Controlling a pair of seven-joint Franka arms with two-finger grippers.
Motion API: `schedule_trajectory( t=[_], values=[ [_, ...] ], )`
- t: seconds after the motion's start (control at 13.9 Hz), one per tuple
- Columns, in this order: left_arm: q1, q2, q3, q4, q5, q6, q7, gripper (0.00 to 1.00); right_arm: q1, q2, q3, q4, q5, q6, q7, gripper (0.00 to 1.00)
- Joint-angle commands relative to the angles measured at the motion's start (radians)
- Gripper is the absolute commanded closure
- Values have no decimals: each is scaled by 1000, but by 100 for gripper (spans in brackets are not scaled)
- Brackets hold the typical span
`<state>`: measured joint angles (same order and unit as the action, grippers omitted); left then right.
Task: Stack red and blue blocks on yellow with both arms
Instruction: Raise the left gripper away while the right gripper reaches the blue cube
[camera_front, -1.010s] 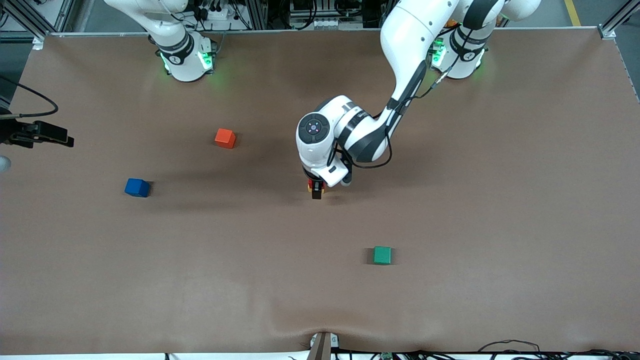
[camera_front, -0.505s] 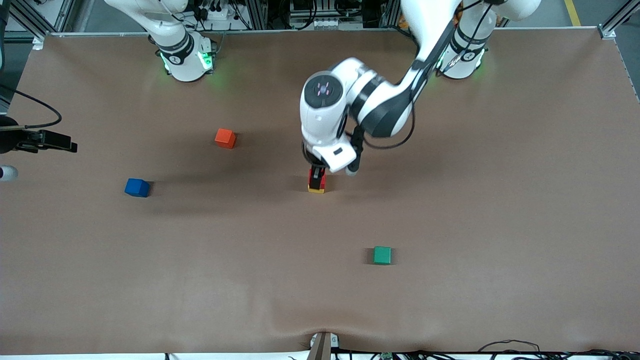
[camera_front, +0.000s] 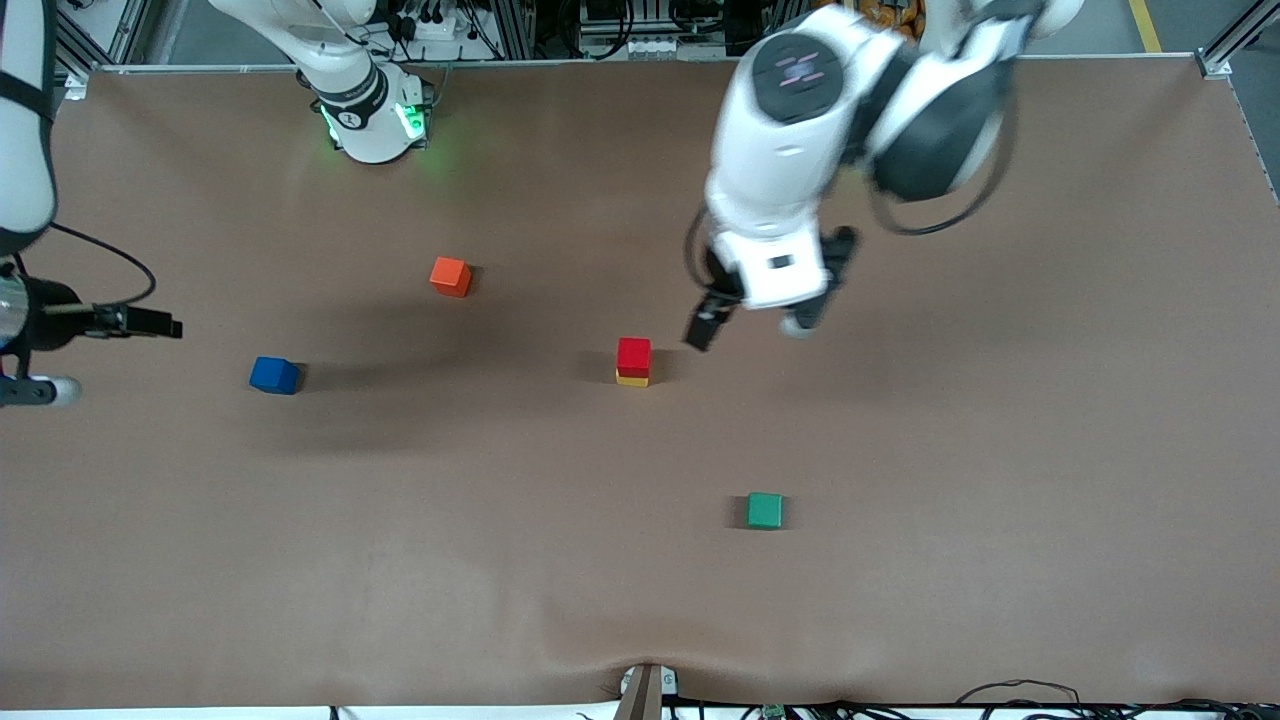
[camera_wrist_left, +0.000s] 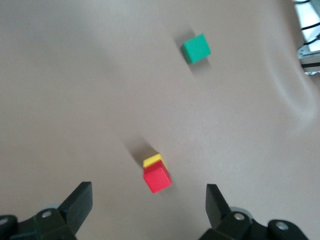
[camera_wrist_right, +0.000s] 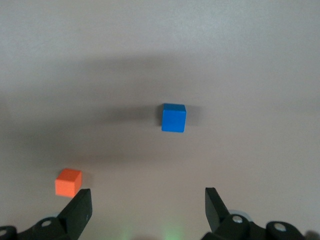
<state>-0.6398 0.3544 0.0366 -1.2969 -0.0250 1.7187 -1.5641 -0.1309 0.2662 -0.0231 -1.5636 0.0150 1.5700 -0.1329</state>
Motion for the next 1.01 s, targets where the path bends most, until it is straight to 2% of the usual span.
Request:
schedule_trajectory(
  t=[0.0,0.29,0.43,0.94],
  values=[
    [86,-110,-6,-48,4,-83,249,0,-16,-10,12,-96,8,89,-11,0],
    [224,-204,-4,-45,4,-194,589,0,-32,-12,12,-245,8,232,-11,0],
    [291,-250,-6,-44,4,-235,668,0,-36,-13,12,-300,8,290,-11,0],
    [440,-324,-3,-44,5,-341,1122,0,-42,-7,11,-478,8,548,-10,0]
  ],
)
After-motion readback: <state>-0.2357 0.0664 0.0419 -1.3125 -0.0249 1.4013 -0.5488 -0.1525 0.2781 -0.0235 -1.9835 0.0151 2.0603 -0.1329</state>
